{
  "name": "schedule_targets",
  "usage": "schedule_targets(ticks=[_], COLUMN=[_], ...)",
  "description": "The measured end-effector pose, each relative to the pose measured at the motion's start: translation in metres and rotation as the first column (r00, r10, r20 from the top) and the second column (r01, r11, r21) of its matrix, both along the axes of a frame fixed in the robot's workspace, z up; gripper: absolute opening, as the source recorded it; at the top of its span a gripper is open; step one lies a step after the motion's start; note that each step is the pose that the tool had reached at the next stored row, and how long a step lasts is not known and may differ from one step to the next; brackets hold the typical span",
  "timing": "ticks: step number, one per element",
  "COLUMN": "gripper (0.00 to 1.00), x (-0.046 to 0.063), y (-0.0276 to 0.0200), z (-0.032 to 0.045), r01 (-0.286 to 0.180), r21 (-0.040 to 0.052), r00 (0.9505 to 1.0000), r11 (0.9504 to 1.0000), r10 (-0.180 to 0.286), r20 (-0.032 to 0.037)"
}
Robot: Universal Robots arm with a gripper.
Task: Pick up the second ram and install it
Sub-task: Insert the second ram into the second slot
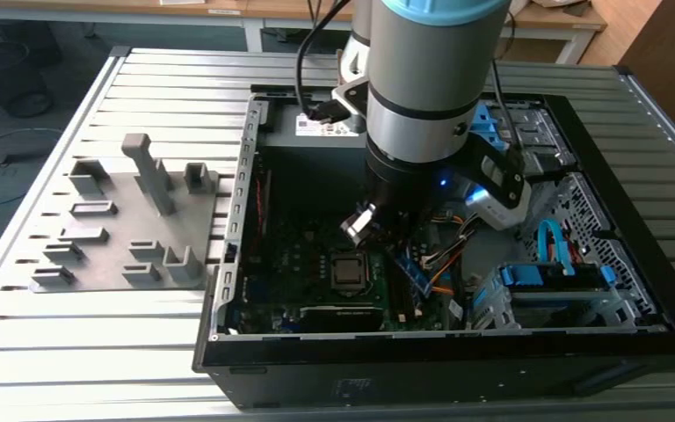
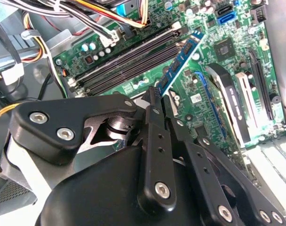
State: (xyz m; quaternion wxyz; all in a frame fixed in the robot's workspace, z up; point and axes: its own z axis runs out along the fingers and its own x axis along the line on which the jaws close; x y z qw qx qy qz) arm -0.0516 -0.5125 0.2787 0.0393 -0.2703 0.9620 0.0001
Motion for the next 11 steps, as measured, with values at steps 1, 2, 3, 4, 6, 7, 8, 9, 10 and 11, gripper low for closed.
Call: schedule_targets(ticks=[1, 2, 3, 4, 6, 7, 8, 9, 10, 11], gripper=[0.14, 0.14, 0.14, 0.14, 0.14, 0.14, 0.14, 0.14, 0.14, 0.14], x=[0.0000, 0.0000, 0.0000, 0.0000, 0.0000, 0.0000, 0.0000, 0.0000, 0.0000, 0.0000], y=[0.0000, 0.0000, 0.0000, 0.0000, 0.0000, 0.0000, 0.0000, 0.0000, 0.0000, 0.0000], z=[0.0000, 0.0000, 0.0000, 0.0000, 0.0000, 0.0000, 0.0000, 0.0000, 0.0000, 0.0000], r01=[0.004, 0.008, 0.012, 0.016, 0.025, 0.028, 0.032, 0.036, 0.040, 0.044], r21=[-0.0004, -0.0009, -0.0015, -0.0021, -0.0030, -0.0036, -0.0043, -0.0049, -0.0055, -0.0061], r00=[1.0000, 1.0000, 0.9999, 0.9999, 0.9997, 0.9996, 0.9995, 0.9993, 0.9992, 0.9991], r11=[1.0000, 1.0000, 0.9999, 0.9999, 0.9997, 0.9996, 0.9995, 0.9993, 0.9992, 0.9990], r10=[-0.004, -0.008, -0.012, -0.016, -0.025, -0.028, -0.032, -0.036, -0.040, -0.044], r20=[0.0000, 0.0001, 0.0001, 0.0000, 0.0001, 0.0001, 0.0001, 0.0001, 0.0002, 0.0002])
